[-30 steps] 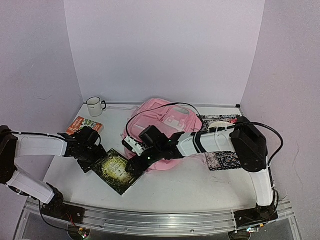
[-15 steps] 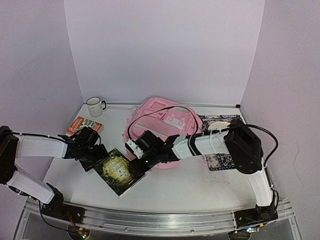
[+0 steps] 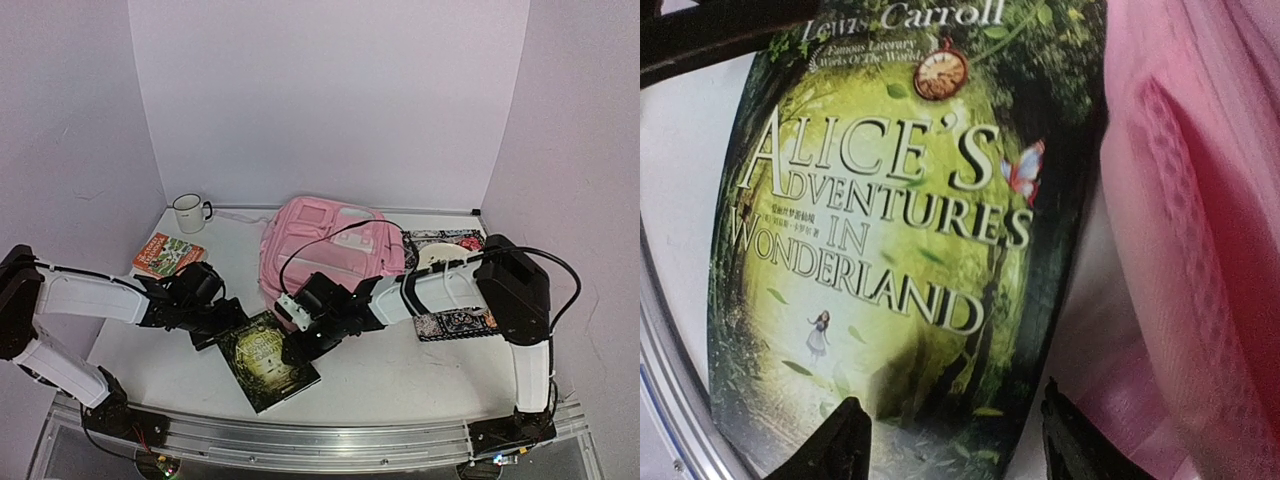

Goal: Pack the student bag
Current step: Grab the student bag from the center of the board.

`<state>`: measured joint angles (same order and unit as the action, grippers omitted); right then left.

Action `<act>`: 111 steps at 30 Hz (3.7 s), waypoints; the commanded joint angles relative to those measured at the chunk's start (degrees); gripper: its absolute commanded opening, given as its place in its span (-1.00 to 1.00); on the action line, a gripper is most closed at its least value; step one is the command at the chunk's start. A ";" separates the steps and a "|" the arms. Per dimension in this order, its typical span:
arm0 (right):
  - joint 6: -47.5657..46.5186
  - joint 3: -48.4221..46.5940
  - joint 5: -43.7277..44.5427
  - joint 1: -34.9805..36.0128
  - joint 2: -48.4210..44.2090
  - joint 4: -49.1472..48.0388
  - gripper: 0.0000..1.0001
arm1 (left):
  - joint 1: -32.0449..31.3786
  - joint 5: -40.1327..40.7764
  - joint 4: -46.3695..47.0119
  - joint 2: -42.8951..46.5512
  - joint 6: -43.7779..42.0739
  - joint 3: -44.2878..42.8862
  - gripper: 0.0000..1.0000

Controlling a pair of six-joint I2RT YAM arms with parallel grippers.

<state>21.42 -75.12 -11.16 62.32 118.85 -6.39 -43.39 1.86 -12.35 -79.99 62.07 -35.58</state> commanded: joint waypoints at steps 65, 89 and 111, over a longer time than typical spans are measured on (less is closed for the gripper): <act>16.43 2.96 -19.45 -2.18 -1.58 -21.17 0.15 | -4.07 -18.48 53.73 11.09 10.88 15.66 0.43; 18.88 6.33 -14.07 -2.74 -4.29 -28.73 -0.02 | -5.03 -18.88 51.03 1.63 7.97 19.40 0.29; 18.66 8.22 -12.48 -2.80 -4.33 -32.36 -0.13 | -5.00 -20.94 13.59 4.73 -8.82 6.27 -0.43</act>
<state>41.39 -65.80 -30.59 60.60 118.51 -24.31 -44.93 -6.09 18.16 -75.31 54.25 -29.69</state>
